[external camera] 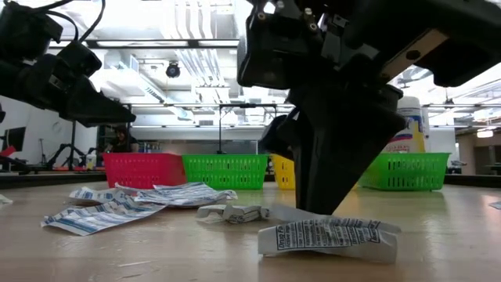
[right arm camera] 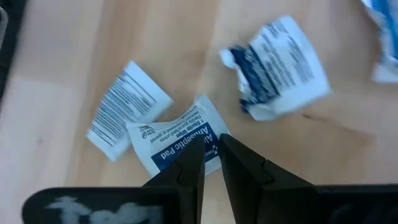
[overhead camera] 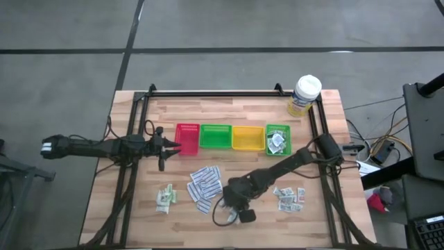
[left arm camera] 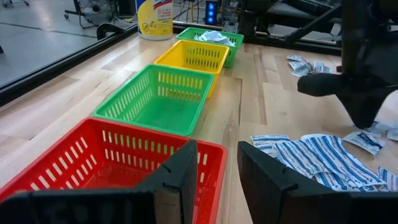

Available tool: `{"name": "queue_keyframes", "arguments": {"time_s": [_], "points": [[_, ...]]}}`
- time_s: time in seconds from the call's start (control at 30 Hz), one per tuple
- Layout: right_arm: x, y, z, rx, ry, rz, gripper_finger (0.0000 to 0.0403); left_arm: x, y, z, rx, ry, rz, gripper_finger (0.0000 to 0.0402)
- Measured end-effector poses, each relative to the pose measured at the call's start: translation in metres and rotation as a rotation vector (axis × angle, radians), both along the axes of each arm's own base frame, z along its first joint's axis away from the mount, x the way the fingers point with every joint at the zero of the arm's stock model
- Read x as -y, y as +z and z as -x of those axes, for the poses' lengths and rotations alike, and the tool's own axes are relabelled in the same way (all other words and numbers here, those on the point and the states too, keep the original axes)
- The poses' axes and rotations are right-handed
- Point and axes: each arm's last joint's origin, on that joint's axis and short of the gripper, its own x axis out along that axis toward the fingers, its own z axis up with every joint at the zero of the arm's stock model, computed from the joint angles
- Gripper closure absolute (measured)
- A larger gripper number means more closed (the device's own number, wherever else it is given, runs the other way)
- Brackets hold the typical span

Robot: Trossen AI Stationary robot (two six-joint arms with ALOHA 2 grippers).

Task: Pick & Place First Aid Supplies
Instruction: Put the blue alcohol pad into the right green bin

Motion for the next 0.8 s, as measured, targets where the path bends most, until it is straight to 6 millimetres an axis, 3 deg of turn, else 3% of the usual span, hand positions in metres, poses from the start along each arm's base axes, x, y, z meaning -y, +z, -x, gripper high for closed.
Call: {"name": "queue_keyframes", "arguments": {"time_s": [0.37, 0.57, 0.8], "points": [[0.014, 0.005, 0.016, -0.125, -0.093, 0.188, 0.0349, 0.000, 0.000, 0.000, -0.001, 0.000, 0.001, 0.0289], [0.022, 0.028, 0.029, -0.136, -0.140, 0.290, 0.0349, 0.000, 0.000, 0.000, -0.001, 0.000, 0.001, 0.0289], [0.023, 0.064, 0.034, -0.048, -0.180, 0.233, 0.0349, 0.000, 0.000, 0.000, 0.000, 0.000, 0.001, 0.0289]]}}
